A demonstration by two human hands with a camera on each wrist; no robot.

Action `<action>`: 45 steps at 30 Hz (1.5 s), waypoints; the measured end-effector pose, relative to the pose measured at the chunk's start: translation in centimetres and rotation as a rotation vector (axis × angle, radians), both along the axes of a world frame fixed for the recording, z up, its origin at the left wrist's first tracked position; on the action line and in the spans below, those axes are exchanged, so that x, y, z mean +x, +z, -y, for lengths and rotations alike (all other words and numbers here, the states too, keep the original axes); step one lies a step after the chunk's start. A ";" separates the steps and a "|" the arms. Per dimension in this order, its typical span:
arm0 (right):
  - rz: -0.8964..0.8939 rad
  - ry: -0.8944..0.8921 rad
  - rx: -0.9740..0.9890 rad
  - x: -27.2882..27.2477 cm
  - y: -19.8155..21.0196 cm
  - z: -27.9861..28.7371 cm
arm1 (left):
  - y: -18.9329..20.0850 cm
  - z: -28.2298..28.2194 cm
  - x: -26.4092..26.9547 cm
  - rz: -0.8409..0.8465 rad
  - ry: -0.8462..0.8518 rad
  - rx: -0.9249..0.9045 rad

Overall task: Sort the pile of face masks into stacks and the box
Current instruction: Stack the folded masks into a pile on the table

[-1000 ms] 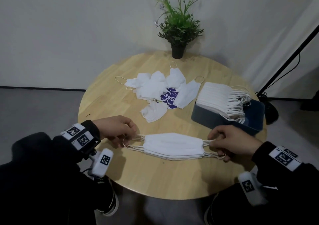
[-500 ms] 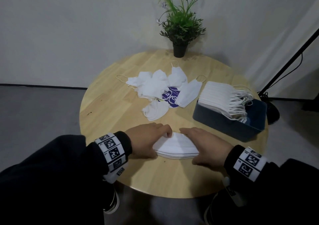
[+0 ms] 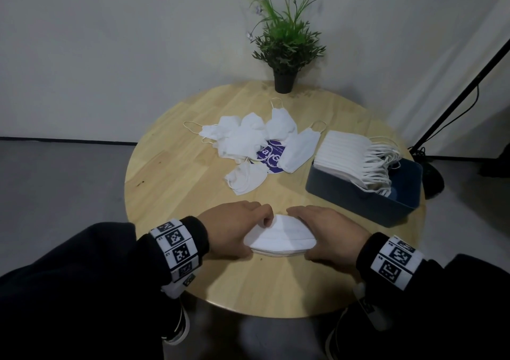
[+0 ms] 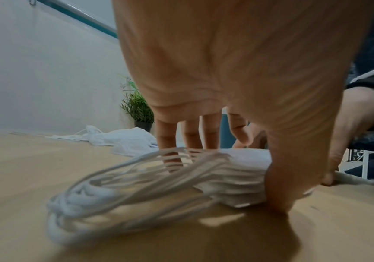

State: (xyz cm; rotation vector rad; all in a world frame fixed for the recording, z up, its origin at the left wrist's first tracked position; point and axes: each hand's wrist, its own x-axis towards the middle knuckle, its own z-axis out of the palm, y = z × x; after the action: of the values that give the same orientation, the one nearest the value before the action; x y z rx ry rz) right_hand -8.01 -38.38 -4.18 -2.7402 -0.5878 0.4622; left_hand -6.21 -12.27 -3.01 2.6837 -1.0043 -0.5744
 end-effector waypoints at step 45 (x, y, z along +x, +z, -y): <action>0.011 -0.913 1.478 5.7 8.8 0.7 | 10.7 11.3 13.0 -0.019 0.253 -0.727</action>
State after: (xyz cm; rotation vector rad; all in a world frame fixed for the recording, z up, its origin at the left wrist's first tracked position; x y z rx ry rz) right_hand -2.36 -39.08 4.58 -1.2999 0.3136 -0.2025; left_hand 6.84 -23.55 7.71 2.0931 -0.6722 -0.1355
